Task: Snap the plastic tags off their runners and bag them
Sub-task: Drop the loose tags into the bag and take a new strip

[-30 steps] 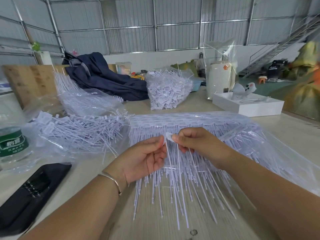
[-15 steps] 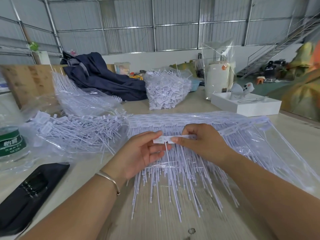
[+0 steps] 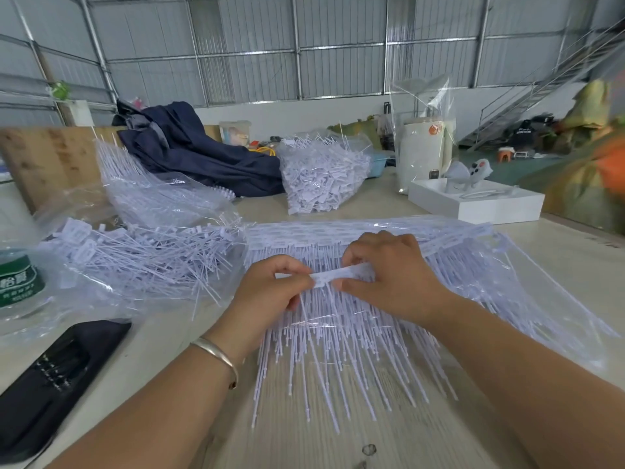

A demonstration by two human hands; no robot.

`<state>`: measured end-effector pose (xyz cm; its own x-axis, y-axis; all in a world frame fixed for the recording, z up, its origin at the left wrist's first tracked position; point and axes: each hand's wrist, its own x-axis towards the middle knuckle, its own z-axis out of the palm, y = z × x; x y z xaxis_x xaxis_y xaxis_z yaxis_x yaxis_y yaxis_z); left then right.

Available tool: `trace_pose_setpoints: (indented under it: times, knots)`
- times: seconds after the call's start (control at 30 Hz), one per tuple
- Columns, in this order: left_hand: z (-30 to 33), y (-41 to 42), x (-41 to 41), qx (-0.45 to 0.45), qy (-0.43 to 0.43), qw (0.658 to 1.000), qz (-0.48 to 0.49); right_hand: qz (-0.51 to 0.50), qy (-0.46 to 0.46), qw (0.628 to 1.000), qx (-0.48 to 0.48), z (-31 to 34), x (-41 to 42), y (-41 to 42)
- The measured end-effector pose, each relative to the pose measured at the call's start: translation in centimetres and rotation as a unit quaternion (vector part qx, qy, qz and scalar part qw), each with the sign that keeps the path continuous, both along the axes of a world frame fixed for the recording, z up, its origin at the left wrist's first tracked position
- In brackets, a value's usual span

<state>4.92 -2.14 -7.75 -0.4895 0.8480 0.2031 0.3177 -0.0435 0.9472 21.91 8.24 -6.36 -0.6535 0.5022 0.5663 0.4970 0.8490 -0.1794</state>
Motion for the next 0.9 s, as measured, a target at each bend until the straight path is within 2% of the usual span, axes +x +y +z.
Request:
trace_pose_setpoints:
  times: [0.03, 0.1, 0.13, 0.17, 0.23, 0.3, 0.37, 0.43, 0.47, 0.53, 0.6, 0.7, 0.77, 0.83, 0.9]
  knots:
    - [0.1, 0.0, -0.2, 0.017, -0.005, 1.0, 0.021, -0.008, -0.014, 0.999, 0.033, 0.0, 0.1, 0.1]
    - [0.4, -0.2, -0.7, 0.052, -0.028, 0.996, 0.066, -0.002, 0.016, 0.997, 0.074, 0.2, 0.2, 0.0]
    - [0.6, -0.3, -0.8, 0.063, -0.039, 0.994, 0.077, 0.02, 0.044, 0.998, 0.039, 0.4, 0.2, -0.4]
    - [0.8, -0.4, -0.7, 0.069, -0.053, 0.994, 0.068, 0.052, 0.062, 0.996, -0.037, 0.7, 0.1, -1.0]
    - [1.3, -0.5, 0.1, 0.086, -0.122, 0.988, -0.026, 0.111, 0.022, 0.975, -0.192, 0.9, -0.7, -2.5]
    - [1.7, -0.6, 1.0, 0.099, -0.22, 0.957, -0.161, 0.124, -0.047, 0.969, -0.208, 0.4, -1.4, -3.2]
    - [2.0, -0.8, 1.4, 0.077, -0.262, 0.935, -0.227, 0.11, -0.031, 0.97, -0.212, 0.1, -1.5, -3.0]
    - [1.9, -0.8, 1.0, 0.074, -0.255, 0.938, -0.223, 0.101, 0.038, 0.957, -0.268, 0.2, -1.4, -2.6]
    - [1.7, -0.7, 0.7, 0.081, -0.217, 0.952, -0.2, 0.11, 0.086, 0.938, -0.318, 0.3, -1.3, -2.6]
    - [1.5, -0.7, 0.2, 0.088, -0.105, 0.981, -0.139, 0.153, 0.182, 0.876, -0.419, 0.8, -1.0, -2.4]
    - [1.3, -0.7, 0.6, 0.075, -0.037, 0.987, -0.138, 0.232, 0.229, 0.806, -0.494, 1.5, -0.6, -2.1]
    - [1.0, -0.6, 1.7, 0.062, -0.033, 0.97, -0.233, 0.382, 0.28, 0.644, -0.601, 2.3, 0.2, -1.6]
    - [1.1, -0.5, 1.9, 0.069, -0.046, 0.964, -0.251, 0.428, 0.319, 0.556, -0.637, 2.7, 0.6, -1.4]
    - [1.6, -0.9, 1.5, 0.071, -0.031, 0.963, -0.256, 0.432, 0.367, 0.511, -0.647, 3.0, 1.1, -0.9]
    - [2.2, -1.3, 0.6, 0.07, 0.002, 0.974, -0.217, 0.404, 0.417, 0.505, -0.638, 3.5, 2.0, -0.2]
